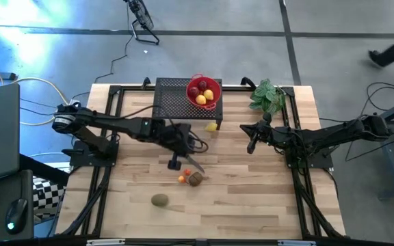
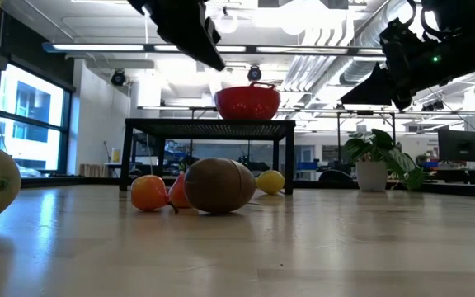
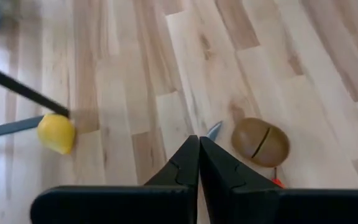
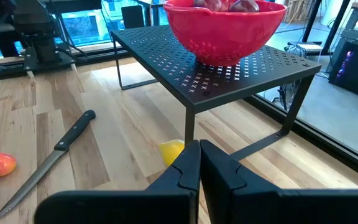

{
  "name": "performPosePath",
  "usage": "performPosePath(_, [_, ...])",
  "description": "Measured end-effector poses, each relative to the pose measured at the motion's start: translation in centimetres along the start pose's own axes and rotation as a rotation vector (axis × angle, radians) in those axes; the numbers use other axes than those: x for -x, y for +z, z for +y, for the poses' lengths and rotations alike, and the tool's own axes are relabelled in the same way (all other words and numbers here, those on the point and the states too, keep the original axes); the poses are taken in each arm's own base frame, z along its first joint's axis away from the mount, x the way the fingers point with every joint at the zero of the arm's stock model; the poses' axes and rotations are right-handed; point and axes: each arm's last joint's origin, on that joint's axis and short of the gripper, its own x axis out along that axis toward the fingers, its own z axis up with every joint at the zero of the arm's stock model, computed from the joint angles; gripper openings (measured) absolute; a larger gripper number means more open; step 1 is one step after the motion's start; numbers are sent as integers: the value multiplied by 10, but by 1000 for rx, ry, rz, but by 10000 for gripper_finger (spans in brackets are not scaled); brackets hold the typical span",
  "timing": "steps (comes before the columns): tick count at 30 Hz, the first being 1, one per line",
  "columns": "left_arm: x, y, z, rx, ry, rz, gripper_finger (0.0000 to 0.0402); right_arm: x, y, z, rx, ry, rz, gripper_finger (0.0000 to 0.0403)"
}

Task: Pick & Place Fruit
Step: Put the top pear into the colander on the shelf

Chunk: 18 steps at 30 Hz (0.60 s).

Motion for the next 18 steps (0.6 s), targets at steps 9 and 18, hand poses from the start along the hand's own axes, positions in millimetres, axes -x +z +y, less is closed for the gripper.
performPosePath(9, [0,0,0,-37,-1,2,8,0,0,0,-12,0,0,3])
performPosePath(18, [0,-8,-5,-73,-144,67,13,0,0,0,-12,0,0,3])
